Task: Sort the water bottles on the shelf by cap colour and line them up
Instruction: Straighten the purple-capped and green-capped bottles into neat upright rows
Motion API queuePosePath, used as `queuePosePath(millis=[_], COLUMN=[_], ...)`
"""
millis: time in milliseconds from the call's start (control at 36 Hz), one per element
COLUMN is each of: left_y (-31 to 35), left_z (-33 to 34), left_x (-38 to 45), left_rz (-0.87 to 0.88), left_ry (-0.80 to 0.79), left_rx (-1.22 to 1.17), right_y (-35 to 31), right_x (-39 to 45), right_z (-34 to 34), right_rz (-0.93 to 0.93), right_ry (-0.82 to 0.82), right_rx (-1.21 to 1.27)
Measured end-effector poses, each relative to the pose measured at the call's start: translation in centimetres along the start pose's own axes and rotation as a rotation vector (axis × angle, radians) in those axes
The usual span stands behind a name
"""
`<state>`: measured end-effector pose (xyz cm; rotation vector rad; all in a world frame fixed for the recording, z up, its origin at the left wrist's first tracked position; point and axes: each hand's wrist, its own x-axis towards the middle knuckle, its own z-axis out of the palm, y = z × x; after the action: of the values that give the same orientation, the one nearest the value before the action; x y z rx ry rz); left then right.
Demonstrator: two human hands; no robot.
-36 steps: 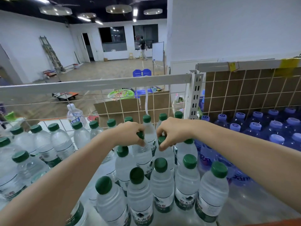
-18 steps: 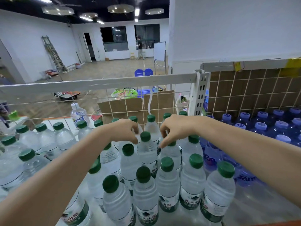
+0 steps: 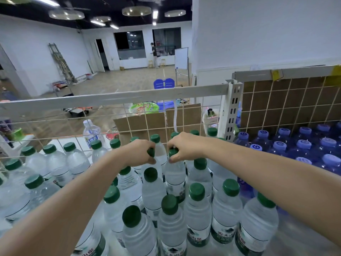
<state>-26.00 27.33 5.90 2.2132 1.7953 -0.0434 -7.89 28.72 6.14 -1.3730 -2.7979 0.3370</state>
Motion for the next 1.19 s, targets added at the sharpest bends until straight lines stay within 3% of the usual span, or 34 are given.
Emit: queuePosePath(millis=[444, 667, 1194], left_y=[0.5, 0.4, 0.3], left_z=[0.1, 0.4, 0.7], left_x=[1.4, 1.2, 0.3], left_rz=[0.055, 0.018, 0.056], left_ry=[0.027, 0.04, 0.111], left_rx=[-0.051, -0.052, 0.013], right_y=[1.2, 1.6, 5.4], right_x=[1.9, 1.2, -7.5], right_z=[-0.1, -0.6, -4.0], right_rz=[0.11, 0.08, 0.206], right_ry=[0.044, 0.002, 0.2], right_rx=[-0.014, 0.0, 0.08])
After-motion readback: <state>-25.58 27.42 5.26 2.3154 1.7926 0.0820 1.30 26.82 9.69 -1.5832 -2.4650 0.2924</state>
